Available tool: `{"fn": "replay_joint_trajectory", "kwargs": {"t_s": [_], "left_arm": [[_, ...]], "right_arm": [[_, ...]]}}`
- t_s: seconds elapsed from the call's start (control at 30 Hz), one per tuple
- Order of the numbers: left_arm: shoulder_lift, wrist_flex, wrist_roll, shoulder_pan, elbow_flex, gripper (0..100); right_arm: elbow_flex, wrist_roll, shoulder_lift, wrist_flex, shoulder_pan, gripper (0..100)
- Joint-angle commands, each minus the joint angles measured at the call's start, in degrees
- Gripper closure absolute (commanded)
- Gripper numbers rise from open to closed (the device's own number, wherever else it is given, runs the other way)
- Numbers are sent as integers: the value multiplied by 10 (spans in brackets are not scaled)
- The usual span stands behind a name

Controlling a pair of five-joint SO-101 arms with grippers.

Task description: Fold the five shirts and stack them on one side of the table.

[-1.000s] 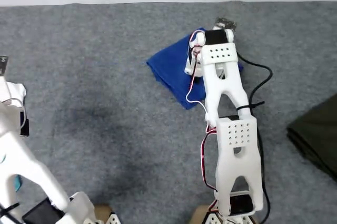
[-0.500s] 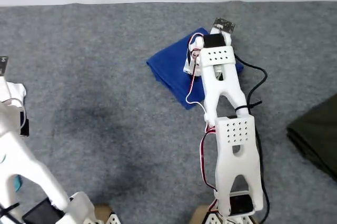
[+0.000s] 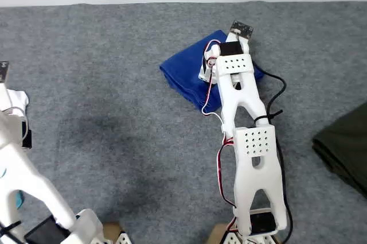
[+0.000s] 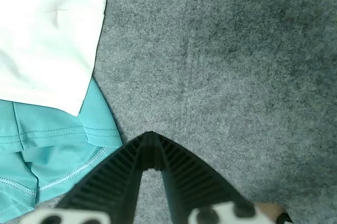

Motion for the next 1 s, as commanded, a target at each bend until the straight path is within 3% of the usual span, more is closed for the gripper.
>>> {"fn": "replay_joint_trajectory", "kwargs": {"t_s": [0.0,0.33,0.47,0.6,0.97], "left_arm": [[-19,13,2,0,-1,996],[-19,13,2,0,-1,996],[-19,13,2,0,-1,996],[-19,13,2,0,-1,996],[-19,13,2,0,-1,996]], "right_arm": [[-20,-6,-8,-2,9,762],[-149,-28,-30,90,9,759],[-191,-68,-30,111,6,665],[-193,-84,-29,108,5,586],[-196,-105,49,53,5,586]]}}
